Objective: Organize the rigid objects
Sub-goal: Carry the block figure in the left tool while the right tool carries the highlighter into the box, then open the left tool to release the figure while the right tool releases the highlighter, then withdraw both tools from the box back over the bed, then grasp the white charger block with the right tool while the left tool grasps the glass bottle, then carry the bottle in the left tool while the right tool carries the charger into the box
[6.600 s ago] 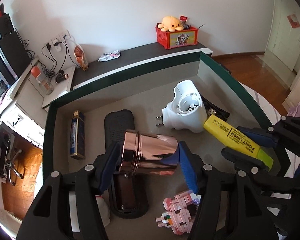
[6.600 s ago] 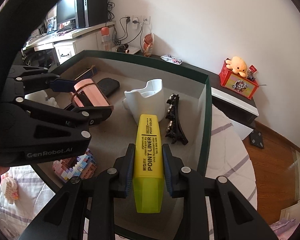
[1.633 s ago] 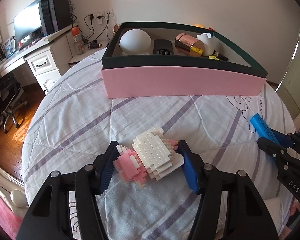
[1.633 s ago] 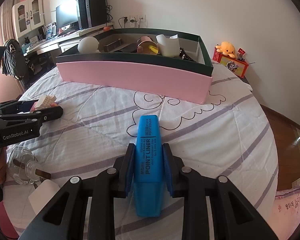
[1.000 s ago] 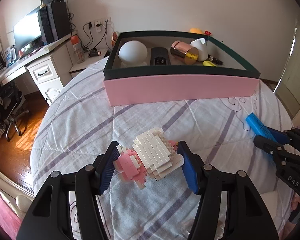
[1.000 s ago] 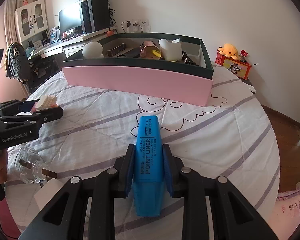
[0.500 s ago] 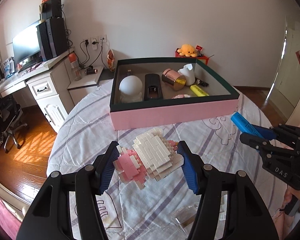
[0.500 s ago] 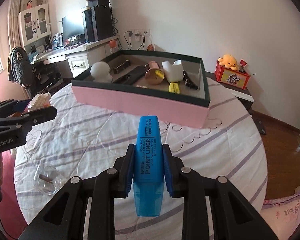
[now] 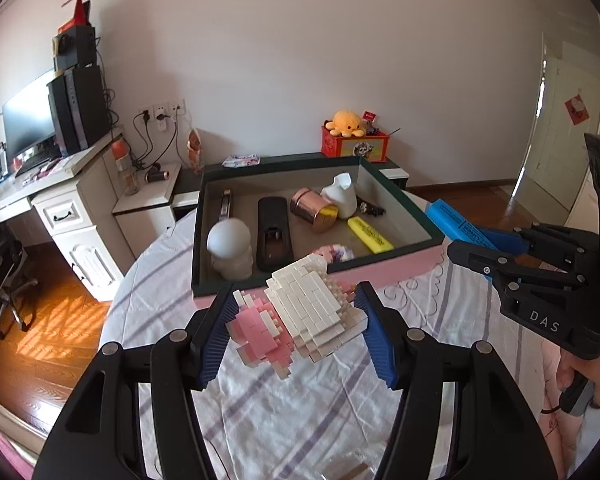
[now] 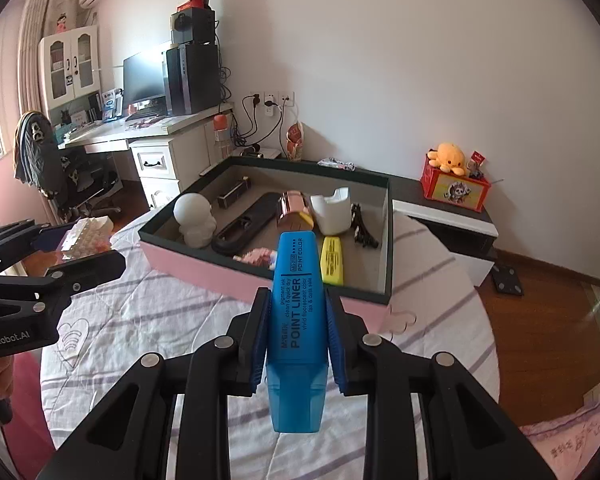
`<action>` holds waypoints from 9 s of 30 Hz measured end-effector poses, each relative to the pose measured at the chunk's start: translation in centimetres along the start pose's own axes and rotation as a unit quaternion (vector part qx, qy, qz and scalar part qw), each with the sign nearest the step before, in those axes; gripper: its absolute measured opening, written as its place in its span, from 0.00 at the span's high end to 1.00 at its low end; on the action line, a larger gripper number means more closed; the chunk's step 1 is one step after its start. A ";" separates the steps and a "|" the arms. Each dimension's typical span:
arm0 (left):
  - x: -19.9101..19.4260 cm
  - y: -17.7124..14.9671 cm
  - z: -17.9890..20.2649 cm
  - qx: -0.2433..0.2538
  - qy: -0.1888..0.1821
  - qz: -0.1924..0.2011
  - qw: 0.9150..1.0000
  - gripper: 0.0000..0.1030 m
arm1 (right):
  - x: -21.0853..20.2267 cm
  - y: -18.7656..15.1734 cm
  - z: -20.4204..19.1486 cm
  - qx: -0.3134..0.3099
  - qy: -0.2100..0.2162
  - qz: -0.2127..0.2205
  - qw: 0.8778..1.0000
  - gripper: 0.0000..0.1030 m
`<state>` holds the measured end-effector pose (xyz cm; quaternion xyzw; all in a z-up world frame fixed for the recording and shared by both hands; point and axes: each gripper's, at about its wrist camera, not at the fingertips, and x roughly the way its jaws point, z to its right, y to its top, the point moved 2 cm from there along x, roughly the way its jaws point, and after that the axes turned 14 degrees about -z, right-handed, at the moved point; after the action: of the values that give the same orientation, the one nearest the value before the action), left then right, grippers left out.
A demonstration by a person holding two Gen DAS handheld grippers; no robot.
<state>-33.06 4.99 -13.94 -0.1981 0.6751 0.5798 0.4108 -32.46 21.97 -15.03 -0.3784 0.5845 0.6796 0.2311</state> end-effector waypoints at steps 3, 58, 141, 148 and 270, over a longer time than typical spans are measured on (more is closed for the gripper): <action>0.2 2.0 -0.8 0.002 -0.004 0.002 1.000 0.41 | 0.1 1.9 0.6 -0.005 0.003 0.003 1.000 0.74; 17.4 12.2 -7.9 -0.019 0.009 -0.087 0.996 0.25 | 18.7 13.4 7.9 -0.035 -0.091 -0.125 0.987 0.73; -2.0 -14.4 -1.0 -0.044 0.046 -0.081 0.995 0.00 | 3.2 -13.0 -7.8 -0.016 0.038 -0.096 0.995 0.37; -0.1 -13.8 0.6 -0.027 0.038 -0.093 0.995 0.00 | 4.5 -11.3 -4.3 0.011 0.019 -0.099 0.995 0.38; 21.1 17.0 -8.2 0.024 0.032 -0.136 0.990 0.43 | 21.0 17.8 3.0 -0.107 -0.023 -0.126 0.986 0.37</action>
<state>-60.69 5.88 -19.97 -0.2967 0.6683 0.4955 0.4689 -59.41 18.45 -20.43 -0.4559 0.4504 0.7121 0.2867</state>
